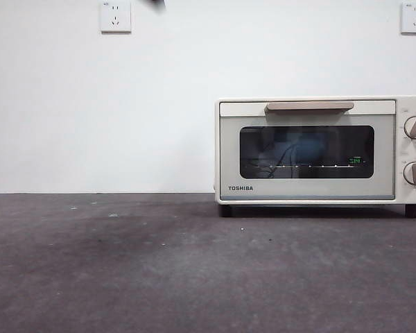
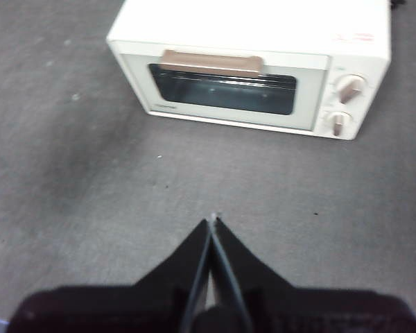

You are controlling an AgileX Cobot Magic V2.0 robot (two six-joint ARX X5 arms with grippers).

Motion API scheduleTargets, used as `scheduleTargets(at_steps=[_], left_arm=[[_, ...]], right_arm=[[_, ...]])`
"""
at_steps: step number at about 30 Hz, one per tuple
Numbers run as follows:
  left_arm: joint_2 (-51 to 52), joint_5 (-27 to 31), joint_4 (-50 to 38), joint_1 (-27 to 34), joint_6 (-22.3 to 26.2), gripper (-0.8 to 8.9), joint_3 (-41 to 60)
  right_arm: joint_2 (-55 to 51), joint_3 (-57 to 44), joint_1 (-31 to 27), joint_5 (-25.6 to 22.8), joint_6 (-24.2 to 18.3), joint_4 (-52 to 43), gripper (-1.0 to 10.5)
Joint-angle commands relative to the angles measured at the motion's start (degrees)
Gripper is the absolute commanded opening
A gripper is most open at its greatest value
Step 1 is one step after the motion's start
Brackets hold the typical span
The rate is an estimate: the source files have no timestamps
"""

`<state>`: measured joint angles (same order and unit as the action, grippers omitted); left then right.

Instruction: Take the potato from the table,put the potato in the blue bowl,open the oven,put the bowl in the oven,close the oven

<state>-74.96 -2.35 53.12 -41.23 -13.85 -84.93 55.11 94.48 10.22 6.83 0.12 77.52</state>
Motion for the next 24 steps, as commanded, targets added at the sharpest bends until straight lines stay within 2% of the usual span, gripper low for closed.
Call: scheduleTargets(at_steps=[1,5,14,24], left_arm=[[8.0,4.22,-0.55,-3.08,5.22,-0.05,-0.02],[16.52,7.06,0.04,-4.37,13.73,-0.04,-0.02],[27.96,7.04,-0.02,-4.35,14.05,-0.04,-0.02],[29.07,6.86,0.02,-4.26,14.05,-0.04,-0.02]], right_arm=[[-0.28,-0.2,1.44,-0.85,-1.7,1.2,0.0],[-0.26,-0.2,1.81,-1.07,-1.92,0.79,0.0],[0.55,-0.17,1.81,-1.29,-1.84,0.92,0.0],[6.12,-0.17,1.81,-1.29,-1.84,0.72,0.0]])
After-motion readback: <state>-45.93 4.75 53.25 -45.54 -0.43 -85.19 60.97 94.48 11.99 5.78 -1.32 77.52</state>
